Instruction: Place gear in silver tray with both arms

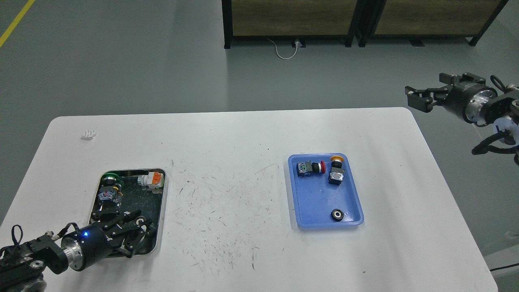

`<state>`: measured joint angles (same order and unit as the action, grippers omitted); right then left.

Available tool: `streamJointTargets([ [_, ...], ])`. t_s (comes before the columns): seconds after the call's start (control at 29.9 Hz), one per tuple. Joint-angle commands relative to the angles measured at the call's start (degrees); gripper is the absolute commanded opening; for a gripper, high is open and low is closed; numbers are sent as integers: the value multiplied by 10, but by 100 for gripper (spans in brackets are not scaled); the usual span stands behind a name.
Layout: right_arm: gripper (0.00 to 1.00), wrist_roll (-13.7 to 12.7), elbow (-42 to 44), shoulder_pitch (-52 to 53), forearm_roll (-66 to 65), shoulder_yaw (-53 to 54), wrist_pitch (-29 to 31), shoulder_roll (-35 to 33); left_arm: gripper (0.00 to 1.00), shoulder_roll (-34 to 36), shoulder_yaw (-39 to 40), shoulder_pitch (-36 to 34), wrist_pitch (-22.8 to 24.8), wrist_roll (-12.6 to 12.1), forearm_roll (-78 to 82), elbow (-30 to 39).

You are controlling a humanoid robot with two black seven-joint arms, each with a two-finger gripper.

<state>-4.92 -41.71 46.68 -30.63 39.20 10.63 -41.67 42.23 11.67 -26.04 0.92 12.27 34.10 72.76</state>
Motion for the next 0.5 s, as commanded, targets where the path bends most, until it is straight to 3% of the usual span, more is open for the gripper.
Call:
streamJointTargets([
  [0.0, 99, 0, 0, -1, 0, 0, 0, 4, 23, 0, 0, 9, 0, 5, 0, -12],
  [0.13, 99, 0, 0, -1, -1, 0, 0, 5, 26, 0, 0, 14, 0, 14, -6, -24],
  [0.2, 99, 0, 0, -2, -1, 0, 0, 5, 34, 0, 1, 14, -2, 14, -7, -25],
  [0.33, 99, 0, -4, -3, -1, -3, 4, 7, 67, -2, 14, 23, -8, 15, -16, -25],
  [0.47, 99, -3, -30, -14, -1, -15, 8, 7, 93, -3, 22, 22, -23, 15, -46, -25],
])
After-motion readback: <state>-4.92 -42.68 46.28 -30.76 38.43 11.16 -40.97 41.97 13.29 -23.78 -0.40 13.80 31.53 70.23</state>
